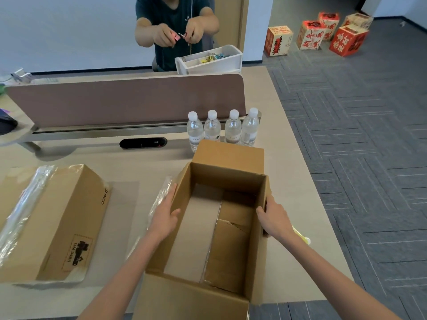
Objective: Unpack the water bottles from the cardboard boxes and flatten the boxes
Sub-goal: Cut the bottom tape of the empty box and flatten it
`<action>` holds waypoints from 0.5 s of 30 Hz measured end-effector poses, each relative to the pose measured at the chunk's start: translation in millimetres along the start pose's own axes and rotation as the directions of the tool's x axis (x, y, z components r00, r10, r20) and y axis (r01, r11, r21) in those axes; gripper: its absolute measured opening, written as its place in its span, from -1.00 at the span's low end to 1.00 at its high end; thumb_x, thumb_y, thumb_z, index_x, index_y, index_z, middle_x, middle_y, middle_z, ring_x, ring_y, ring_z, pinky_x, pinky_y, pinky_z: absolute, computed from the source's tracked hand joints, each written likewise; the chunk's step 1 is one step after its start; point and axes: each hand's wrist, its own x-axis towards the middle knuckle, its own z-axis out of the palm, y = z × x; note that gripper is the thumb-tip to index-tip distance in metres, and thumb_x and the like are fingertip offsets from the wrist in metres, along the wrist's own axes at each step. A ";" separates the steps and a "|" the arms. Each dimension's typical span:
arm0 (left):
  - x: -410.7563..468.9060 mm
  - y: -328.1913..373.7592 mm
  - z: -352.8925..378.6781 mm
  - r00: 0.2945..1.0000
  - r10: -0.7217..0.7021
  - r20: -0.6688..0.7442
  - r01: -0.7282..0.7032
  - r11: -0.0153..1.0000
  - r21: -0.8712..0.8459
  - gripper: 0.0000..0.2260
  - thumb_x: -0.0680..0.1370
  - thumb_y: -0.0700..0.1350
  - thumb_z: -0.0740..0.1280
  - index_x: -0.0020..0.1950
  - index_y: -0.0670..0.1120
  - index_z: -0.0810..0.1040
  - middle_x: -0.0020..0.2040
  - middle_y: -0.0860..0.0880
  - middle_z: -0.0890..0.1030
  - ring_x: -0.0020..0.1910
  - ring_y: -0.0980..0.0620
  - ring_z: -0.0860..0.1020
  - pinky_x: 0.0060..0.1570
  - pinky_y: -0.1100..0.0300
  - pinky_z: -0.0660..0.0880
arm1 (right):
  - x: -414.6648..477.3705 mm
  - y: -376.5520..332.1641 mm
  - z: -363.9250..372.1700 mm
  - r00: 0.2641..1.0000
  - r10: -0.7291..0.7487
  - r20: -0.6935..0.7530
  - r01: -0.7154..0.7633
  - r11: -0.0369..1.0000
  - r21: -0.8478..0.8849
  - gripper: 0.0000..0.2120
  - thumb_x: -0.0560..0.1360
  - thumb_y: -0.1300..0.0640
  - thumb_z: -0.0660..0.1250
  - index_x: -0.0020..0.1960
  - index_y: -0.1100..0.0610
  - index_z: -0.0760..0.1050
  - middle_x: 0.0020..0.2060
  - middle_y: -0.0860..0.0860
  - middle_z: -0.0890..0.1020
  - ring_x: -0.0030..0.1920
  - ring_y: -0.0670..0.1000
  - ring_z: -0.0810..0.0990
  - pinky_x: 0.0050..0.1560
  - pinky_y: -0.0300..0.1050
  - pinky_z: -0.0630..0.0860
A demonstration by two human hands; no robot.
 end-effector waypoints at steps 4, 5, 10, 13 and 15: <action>-5.3 10.6 -5.9 1.000 0.008 -0.003 -0.008 0.999 -0.049 -0.37 0.59 -0.34 0.28 0.59 -0.02 0.14 0.55 0.00 0.25 0.53 -0.02 0.22 0.39 0.28 0.13 | -3.9 1.6 -8.9 0.997 -0.021 0.075 0.012 0.993 0.121 -0.74 0.65 0.10 0.12 0.30 0.16 0.31 0.03 0.07 0.53 -0.42 0.06 0.63 -0.40 -0.21 0.55; -7.0 13.3 -7.9 1.000 0.014 -0.007 -0.014 0.998 -0.058 -0.37 0.59 -0.34 0.28 0.59 -0.01 0.15 0.54 0.00 0.27 0.52 -0.02 0.23 0.38 0.29 0.13 | -5.2 1.7 -10.8 0.997 -0.026 0.079 0.014 0.990 0.138 -0.75 0.65 0.11 0.12 0.29 0.16 0.32 0.02 0.07 0.52 -0.40 0.07 0.64 -0.40 -0.20 0.56; -20.2 36.9 -33.5 0.996 0.077 -0.044 -0.081 0.993 -0.086 -0.36 0.58 -0.36 0.27 0.58 0.02 0.14 0.56 0.04 0.21 0.53 0.05 0.18 0.39 0.33 0.07 | -12.7 -9.5 -36.0 0.995 -0.091 0.035 0.080 0.967 0.240 -0.84 0.65 0.12 0.13 0.19 0.16 0.35 -0.07 0.04 0.53 -0.36 0.12 0.65 -0.43 -0.15 0.59; -33.2 57.4 -53.1 0.990 0.133 -0.036 -0.135 0.989 -0.054 -0.40 0.63 -0.28 0.24 0.59 0.06 0.11 0.47 0.19 0.21 0.42 0.20 0.18 0.42 0.22 0.09 | -12.3 -22.4 -62.0 0.992 -0.123 -0.038 0.129 0.946 0.297 -0.85 0.65 0.12 0.14 0.17 0.15 0.36 -0.04 0.08 0.56 -0.32 0.11 0.64 -0.46 -0.16 0.58; -39.9 68.7 -64.2 0.981 0.187 -0.051 -0.189 0.982 -0.030 -0.42 0.63 -0.25 0.24 0.58 0.06 0.12 0.45 0.23 0.19 0.42 0.23 0.17 0.43 0.21 0.08 | -12.1 -31.9 -80.5 0.987 -0.135 -0.084 0.156 0.933 0.325 -0.85 0.64 0.10 0.15 0.16 0.14 0.36 -0.01 0.10 0.56 -0.28 0.12 0.64 -0.48 -0.19 0.56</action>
